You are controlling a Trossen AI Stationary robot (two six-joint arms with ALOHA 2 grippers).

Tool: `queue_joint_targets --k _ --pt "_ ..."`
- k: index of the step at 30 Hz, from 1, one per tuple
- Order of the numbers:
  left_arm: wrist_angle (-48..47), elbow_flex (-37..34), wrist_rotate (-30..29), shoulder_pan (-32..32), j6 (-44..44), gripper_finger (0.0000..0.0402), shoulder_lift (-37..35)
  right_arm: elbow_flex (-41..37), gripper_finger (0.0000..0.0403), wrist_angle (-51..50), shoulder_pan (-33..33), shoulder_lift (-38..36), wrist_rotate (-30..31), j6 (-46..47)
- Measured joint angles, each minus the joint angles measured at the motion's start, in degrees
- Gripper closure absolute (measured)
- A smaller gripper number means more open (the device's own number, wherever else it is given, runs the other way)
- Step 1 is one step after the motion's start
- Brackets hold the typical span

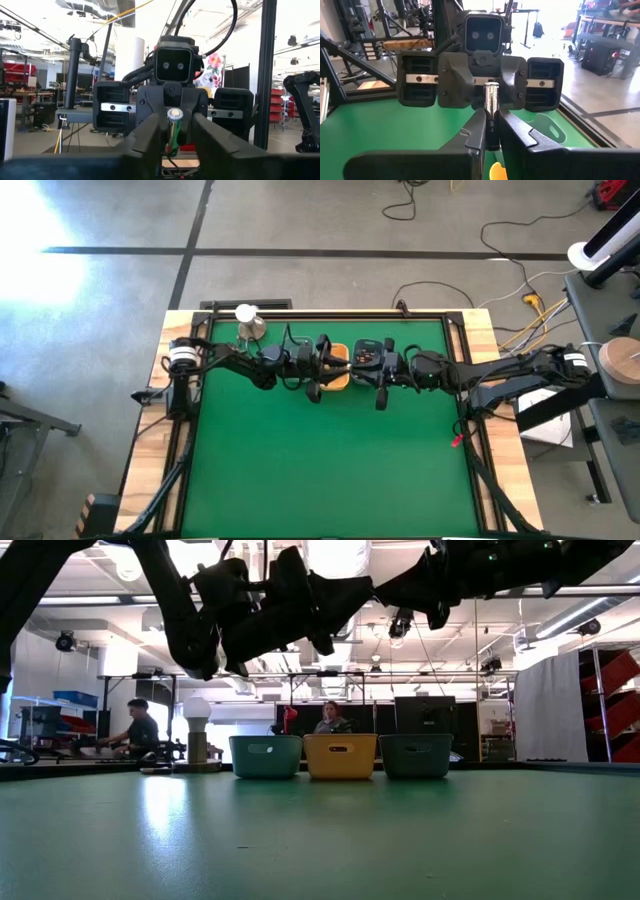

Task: Sort batteries
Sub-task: Put the silver battery into the green bin

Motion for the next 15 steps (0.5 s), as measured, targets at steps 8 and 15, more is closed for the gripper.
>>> queue_joint_targets --k 8,15 --pt "0.1 0.0 0.1 0.0 -0.6 0.0382 0.2 0.0 0.0369 0.4 0.0 0.0 0.0 -0.4" --pt "0.4 0.0 0.0 0.0 -0.9 0.0356 0.2 0.0 0.0369 0.4 0.0 0.0 0.3 -0.4"
